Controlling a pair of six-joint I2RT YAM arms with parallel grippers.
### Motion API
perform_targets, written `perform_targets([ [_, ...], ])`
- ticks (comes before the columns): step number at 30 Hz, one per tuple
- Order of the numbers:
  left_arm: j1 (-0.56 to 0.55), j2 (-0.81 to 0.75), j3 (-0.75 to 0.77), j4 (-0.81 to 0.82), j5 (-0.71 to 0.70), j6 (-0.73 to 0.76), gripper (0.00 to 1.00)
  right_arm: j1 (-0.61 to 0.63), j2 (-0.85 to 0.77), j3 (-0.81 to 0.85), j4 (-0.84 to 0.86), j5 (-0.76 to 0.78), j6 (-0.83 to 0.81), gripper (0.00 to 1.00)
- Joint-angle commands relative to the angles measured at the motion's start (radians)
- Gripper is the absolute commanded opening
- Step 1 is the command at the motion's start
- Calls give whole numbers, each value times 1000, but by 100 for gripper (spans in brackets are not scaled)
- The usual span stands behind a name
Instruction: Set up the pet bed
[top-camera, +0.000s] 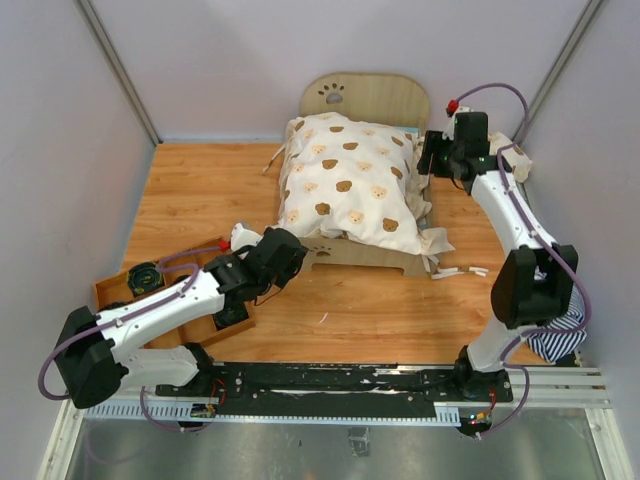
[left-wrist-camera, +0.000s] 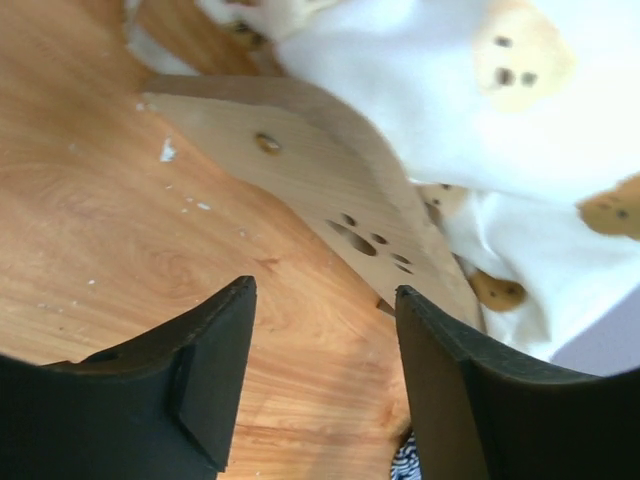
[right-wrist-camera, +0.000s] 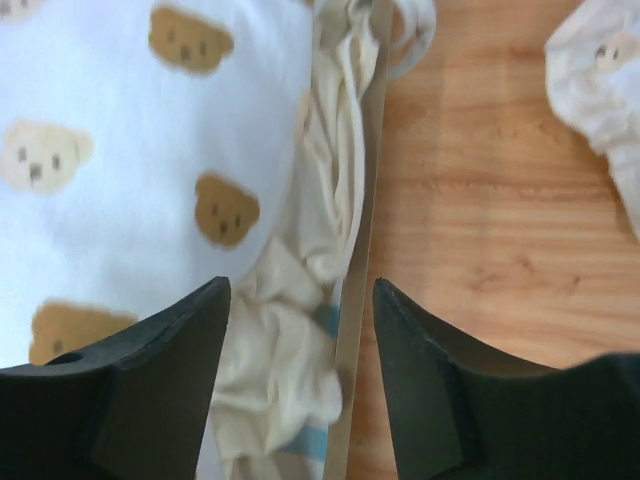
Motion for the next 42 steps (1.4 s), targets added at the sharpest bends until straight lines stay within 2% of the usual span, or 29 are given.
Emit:
perform_targets([
  [1,3,-38,18,107,-41,197,64,-73,156,257,-8,-95,19,63],
  [5,3,-53,-54,293,30,330,73,-116,313,359,32,-222,141,65],
  [8,3,-41,-77,389,65,398,80,-148,396,396,75,-241,224,66],
  [14,3,2,-60,423,82,480,82,-216,562,471,155,-411,395,66],
  [18,3,16,-63,438,70,497,82,-230,662,496,192,-485,452,67],
  [28,4,111,-21,419,31,495,81,-254,860,494,588,-782,767,66],
  [29,3,132,-9,398,25,481,80,-254,885,509,637,-816,811,64],
  [32,4,171,13,350,4,445,79,-255,927,518,832,-893,935,43],
  [36,3,191,8,306,-33,417,77,-257,856,445,1061,-907,954,16],
  [39,3,185,2,277,-77,406,76,-256,784,392,1173,-915,948,6],
  [42,5,157,-14,259,-131,395,75,-255,711,323,1268,-912,970,1],
])
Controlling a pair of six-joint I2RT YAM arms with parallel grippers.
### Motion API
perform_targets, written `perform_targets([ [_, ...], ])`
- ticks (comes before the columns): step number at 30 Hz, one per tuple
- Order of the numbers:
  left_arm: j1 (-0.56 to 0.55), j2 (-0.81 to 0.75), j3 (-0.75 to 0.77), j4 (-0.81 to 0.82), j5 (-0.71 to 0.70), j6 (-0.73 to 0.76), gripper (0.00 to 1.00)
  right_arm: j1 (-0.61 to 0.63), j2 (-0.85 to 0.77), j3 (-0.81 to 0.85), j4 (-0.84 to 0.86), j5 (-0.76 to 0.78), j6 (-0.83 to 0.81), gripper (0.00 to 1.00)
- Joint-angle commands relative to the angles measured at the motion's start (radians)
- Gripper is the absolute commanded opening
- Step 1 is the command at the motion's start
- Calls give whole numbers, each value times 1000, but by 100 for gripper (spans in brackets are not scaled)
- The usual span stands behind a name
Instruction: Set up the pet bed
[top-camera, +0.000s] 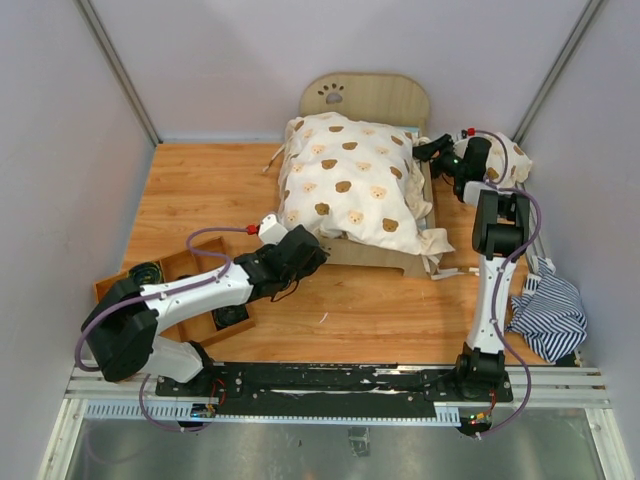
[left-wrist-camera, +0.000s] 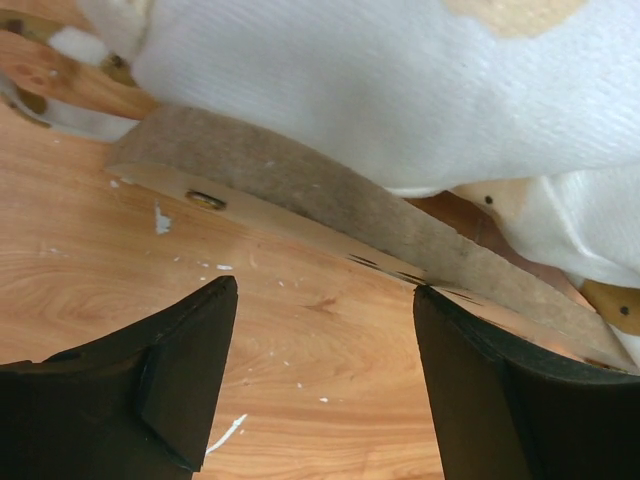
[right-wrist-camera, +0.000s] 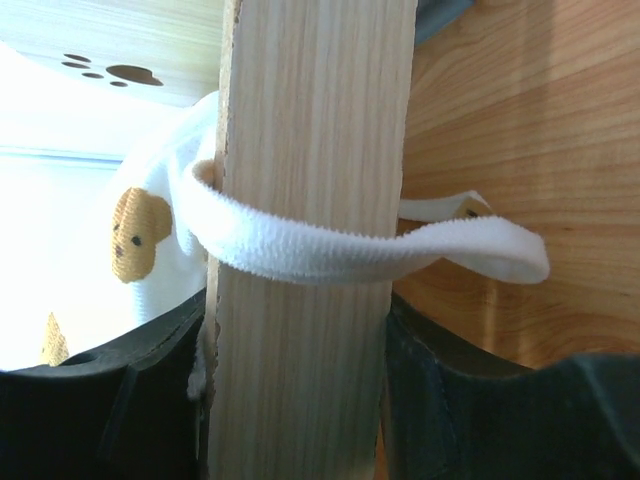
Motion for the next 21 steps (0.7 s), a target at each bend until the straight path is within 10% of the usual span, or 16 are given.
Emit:
perform_targets([
  [1,8,-43,-4,-37,-149,-29,75,-11,-194,-83,368,-93,27,1],
  [21,89,-231,-113,49,-159,91,75,23,-648,-632,310,121,-123,0],
])
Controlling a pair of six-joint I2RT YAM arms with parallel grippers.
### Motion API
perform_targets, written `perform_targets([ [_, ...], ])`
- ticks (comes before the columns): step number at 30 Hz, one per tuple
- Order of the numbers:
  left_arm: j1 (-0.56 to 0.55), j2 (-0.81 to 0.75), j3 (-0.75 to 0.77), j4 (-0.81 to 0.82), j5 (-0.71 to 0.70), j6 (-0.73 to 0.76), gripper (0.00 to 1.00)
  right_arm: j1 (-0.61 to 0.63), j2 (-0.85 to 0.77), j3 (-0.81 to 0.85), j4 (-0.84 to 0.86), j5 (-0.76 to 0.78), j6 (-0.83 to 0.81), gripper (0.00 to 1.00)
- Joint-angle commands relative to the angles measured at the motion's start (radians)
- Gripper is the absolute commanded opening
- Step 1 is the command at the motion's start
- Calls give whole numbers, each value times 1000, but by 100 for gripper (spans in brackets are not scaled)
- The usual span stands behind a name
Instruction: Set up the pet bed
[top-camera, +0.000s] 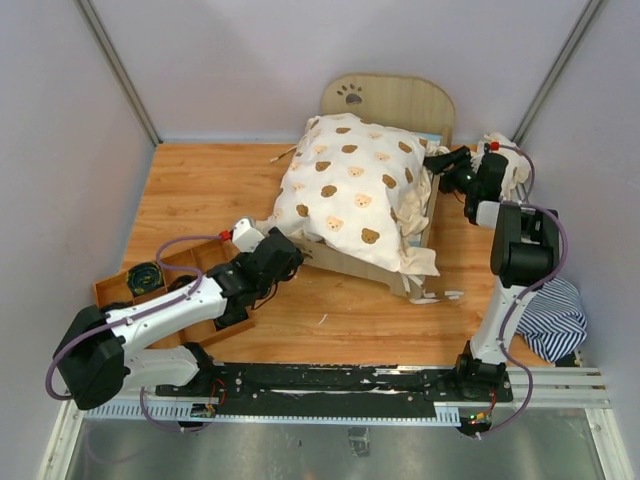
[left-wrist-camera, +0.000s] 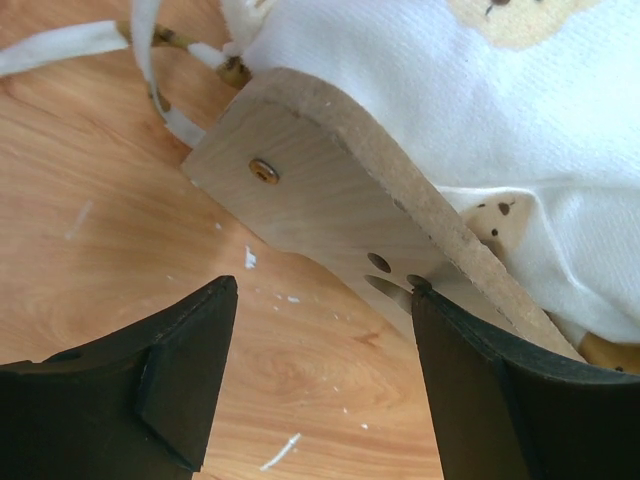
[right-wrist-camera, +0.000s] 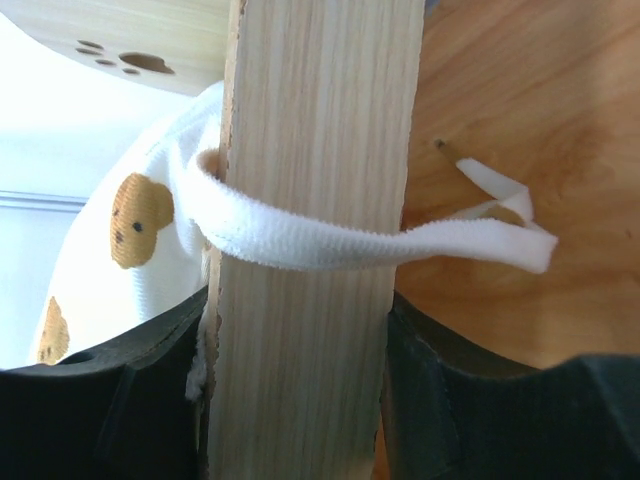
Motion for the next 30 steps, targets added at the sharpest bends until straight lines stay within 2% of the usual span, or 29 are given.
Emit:
perform_targets([
  [1,87,-32,14,111,-36,101,75,34,-226,-112,153,-66,-98,0],
  [9,206,-5,159,184,44,256,76,68,-465,-488,154,194,-121,1],
  [13,286,46,217,177,54,296,76,172,-535,-589,81,349,-145,4],
  [16,365,109,282,181,67,343,76,248,-581,-634,23,480,-98,3],
  [19,416,175,403,76,54,364,77,326,-636,-684,3,671,-9,2],
  [22,418,168,478,-52,42,384,77,424,-674,-704,-33,854,44,2],
  [27,418,35,374,-108,124,402,74,553,-696,-688,-100,1139,120,3],
  [28,418,3,342,-114,138,400,72,560,-686,-674,-99,1150,114,7],
  [30,418,-62,271,-119,160,389,70,560,-665,-643,-93,1122,64,20],
])
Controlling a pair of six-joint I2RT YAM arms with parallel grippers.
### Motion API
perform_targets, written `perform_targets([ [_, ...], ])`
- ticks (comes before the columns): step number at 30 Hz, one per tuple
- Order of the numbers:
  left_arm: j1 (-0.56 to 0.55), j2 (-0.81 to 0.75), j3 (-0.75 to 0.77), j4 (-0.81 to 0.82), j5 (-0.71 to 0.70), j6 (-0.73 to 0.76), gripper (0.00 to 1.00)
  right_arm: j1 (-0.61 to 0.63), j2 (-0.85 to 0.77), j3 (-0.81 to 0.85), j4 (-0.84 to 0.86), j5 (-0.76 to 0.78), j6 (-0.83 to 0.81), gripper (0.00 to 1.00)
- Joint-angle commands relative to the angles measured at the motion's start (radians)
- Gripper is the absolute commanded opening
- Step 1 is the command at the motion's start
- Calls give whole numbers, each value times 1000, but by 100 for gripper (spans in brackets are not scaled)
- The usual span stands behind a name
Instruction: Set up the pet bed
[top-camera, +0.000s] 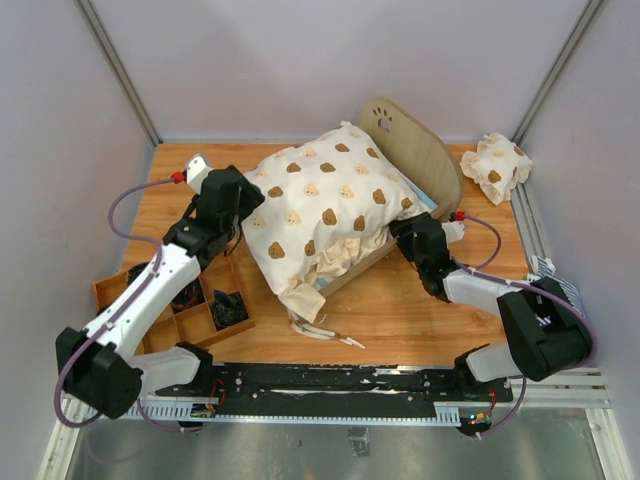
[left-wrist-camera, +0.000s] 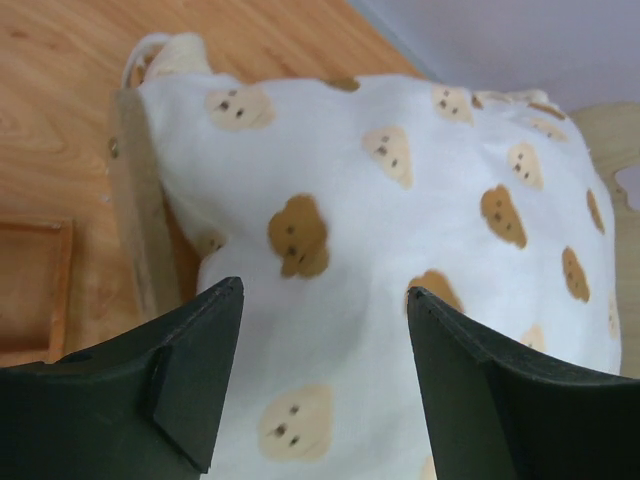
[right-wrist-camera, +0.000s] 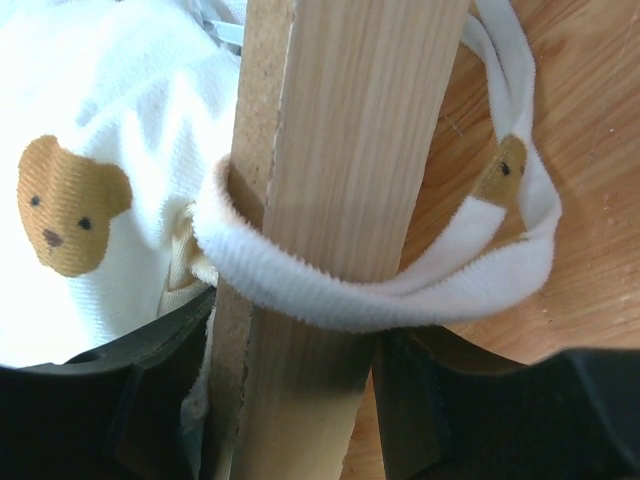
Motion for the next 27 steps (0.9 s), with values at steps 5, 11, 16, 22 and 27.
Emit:
perform_targets([
  [5,2,-246,-240,-84,43,2,71,2,-89,81,-118,18,-209,56],
  [11,2,-255,-346,0,57,-41,69,-63,-186,56,-401,-127,-438,63],
  [16,2,-180,-394,156,90,-75,62,-126,-273,32,-477,-214,-506,63],
  [22,7,20,-299,281,-8,-2,55,-127,-372,170,-637,-279,-741,61],
  [27,48,197,-143,360,21,91,50,-126,-359,263,-735,-358,-968,58],
])
